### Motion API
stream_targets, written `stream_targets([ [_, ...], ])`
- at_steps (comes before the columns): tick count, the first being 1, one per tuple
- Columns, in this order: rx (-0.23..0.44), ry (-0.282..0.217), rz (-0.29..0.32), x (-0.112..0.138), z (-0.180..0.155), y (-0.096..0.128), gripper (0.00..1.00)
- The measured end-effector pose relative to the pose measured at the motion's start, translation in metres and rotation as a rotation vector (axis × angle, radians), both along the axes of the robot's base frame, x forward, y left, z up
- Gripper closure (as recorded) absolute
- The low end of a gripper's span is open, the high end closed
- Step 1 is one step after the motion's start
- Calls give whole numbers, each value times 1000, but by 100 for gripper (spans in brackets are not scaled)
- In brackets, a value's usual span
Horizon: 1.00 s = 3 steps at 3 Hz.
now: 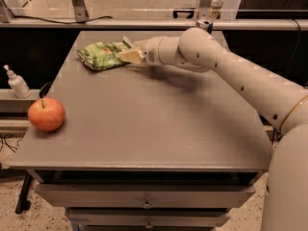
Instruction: Pick green rice chip bag
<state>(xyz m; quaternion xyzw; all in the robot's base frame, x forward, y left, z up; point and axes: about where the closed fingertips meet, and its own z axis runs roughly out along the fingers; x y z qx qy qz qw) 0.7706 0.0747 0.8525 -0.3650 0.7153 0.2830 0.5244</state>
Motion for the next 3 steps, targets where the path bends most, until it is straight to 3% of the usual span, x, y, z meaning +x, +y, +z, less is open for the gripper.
stream_targets([
  [1,-7,-9,-4,-10,4,-13,66],
  [2,-30,-21,38,-28,11,-13,89],
  [3,-50,-3,104,-54,10,-4,100],
])
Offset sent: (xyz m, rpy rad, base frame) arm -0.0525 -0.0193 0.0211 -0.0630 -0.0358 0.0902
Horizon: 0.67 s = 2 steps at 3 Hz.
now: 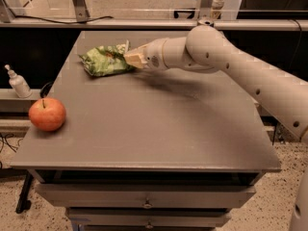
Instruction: Pick green rice chip bag
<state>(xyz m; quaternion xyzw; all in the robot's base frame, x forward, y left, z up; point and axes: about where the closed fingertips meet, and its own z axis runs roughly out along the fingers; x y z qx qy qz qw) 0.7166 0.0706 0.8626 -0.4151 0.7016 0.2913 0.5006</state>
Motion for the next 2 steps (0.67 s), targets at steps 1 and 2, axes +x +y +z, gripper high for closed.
stream_targets([
  [1,22,26,92,-26,15,10,100],
  [2,90,10,165,-51,52,19,100],
])
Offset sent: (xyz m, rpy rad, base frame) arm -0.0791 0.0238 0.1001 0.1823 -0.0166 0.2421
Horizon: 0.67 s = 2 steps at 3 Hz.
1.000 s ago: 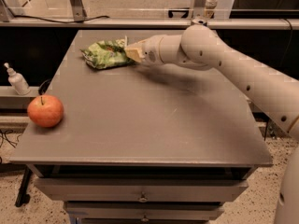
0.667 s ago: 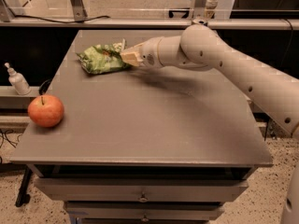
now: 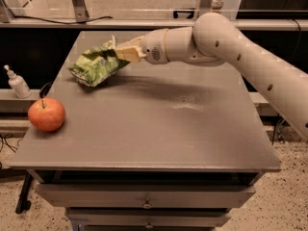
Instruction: Pick green rice chip bag
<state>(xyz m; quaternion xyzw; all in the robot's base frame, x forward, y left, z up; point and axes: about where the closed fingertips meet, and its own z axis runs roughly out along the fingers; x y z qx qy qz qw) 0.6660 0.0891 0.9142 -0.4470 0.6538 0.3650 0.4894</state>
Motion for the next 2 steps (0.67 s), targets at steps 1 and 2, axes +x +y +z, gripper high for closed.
stream_targets([
  [1,77,-34,30,-11,36,5,100],
  [2,162,-90,44,-14,78,6,100],
])
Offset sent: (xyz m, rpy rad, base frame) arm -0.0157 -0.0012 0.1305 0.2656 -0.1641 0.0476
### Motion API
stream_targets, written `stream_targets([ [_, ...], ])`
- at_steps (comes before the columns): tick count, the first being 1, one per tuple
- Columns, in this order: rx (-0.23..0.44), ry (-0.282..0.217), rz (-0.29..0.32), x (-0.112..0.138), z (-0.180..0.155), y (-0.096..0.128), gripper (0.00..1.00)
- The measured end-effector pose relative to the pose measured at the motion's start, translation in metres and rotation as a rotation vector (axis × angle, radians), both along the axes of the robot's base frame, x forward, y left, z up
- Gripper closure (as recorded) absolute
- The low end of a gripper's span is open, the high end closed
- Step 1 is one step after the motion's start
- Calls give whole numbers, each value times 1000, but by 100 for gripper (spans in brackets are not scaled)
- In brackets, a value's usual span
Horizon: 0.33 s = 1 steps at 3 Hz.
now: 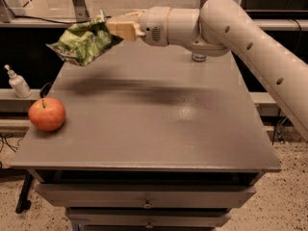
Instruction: Pick green rice chip bag
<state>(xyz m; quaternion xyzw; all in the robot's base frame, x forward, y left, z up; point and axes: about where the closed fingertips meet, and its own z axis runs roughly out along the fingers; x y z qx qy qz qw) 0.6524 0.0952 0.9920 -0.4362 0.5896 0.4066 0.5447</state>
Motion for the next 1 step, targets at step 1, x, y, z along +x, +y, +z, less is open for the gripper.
stream_targets([
  [1,20,-14,4,-1,11,1,100],
])
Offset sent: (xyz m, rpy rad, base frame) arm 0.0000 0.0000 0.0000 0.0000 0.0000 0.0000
